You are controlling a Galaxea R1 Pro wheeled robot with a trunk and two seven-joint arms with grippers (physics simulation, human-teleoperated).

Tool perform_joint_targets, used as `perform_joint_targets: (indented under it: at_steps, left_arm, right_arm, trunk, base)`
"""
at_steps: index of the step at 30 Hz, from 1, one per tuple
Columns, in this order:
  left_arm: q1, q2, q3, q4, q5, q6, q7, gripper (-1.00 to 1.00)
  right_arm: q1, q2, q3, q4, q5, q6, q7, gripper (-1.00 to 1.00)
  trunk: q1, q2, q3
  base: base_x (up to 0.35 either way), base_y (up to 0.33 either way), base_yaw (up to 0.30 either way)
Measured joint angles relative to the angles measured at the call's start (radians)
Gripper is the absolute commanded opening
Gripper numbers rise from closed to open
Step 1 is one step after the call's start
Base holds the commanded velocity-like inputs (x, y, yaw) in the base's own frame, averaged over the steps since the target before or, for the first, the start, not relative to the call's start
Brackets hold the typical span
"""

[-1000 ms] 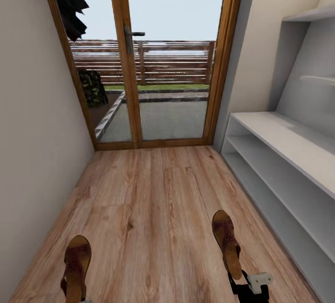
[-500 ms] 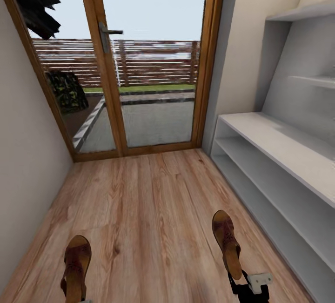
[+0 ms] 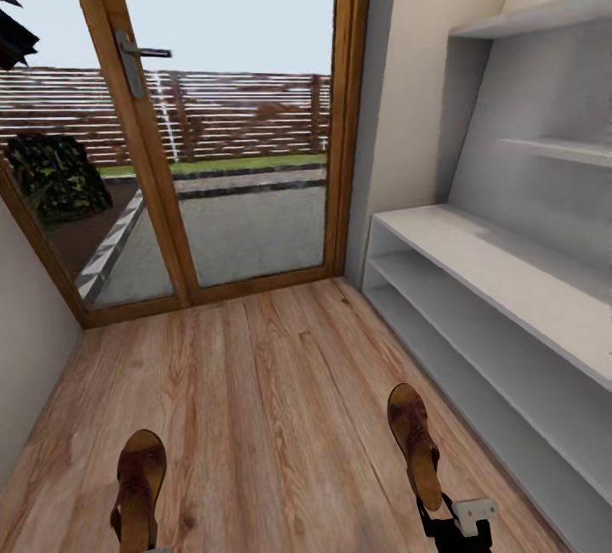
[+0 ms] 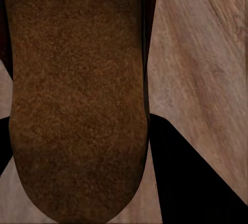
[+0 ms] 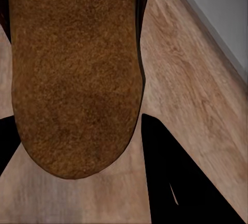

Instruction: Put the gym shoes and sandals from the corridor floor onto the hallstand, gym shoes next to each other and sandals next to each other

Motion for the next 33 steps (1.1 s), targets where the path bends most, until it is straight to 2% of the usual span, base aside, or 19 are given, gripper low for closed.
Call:
perform_joint_targets:
  at_steps: [33]
  left_arm:
    - [0.000,0.000,0.000,0.000,0.000,0.000,-0.001,-1.00]
  right_arm:
    - [0.000,0.000,-0.001,0.000,0.000,0.000,0.000,-1.00]
  trunk:
    - [0.000,0.000,0.000]
  base:
    - [0.255,0.252,-0.268]
